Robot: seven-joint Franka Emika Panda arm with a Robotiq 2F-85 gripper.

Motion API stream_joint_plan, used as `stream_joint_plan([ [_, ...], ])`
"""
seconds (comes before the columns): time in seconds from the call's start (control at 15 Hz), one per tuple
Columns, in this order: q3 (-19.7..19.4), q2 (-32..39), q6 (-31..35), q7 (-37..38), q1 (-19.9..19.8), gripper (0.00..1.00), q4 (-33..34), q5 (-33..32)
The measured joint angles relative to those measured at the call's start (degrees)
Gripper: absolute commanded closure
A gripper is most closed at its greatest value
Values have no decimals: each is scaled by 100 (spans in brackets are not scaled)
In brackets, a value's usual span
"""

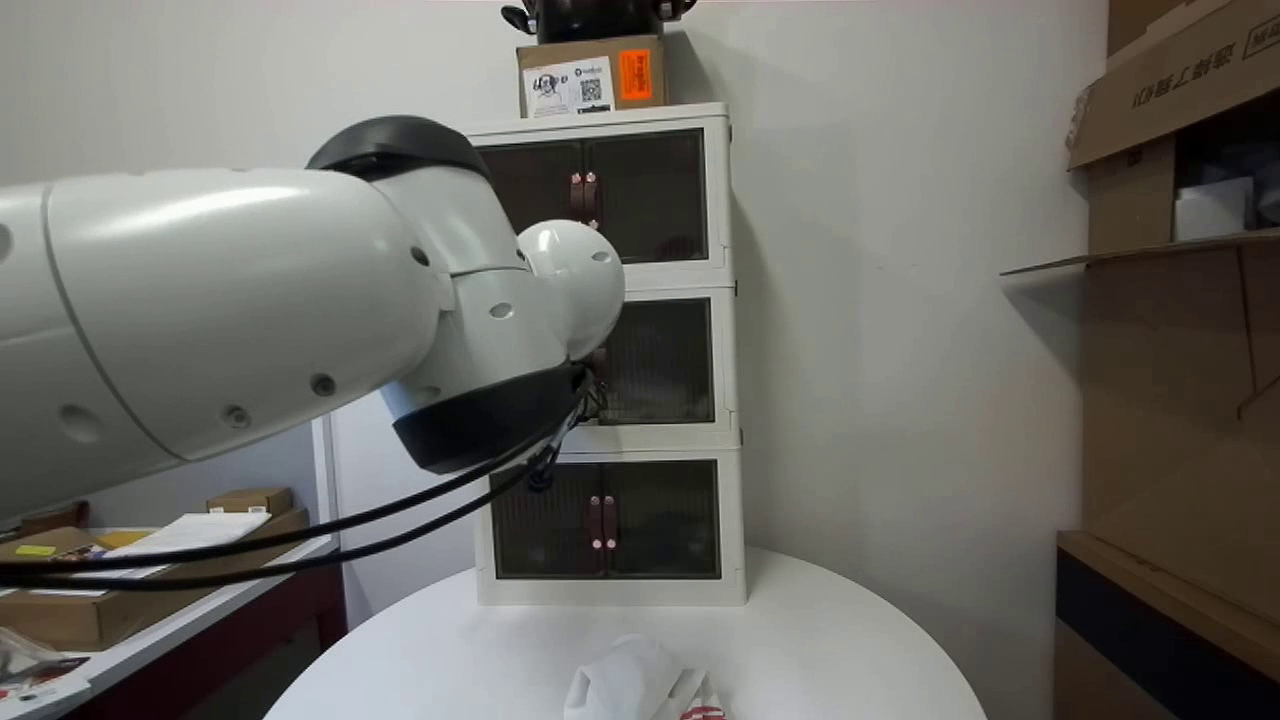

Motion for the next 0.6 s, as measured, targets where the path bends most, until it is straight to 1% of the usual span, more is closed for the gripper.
stream_joint_plan([
  [0.27,352,5,-6,129,-111,100,-22,-381],
  [0.4,568,13,-33,307,-288,100,-142,-629],
  [0.53,738,16,-131,540,-576,99,-443,-830],
  [0.6,844,18,-193,654,-741,74,-615,-892],
])
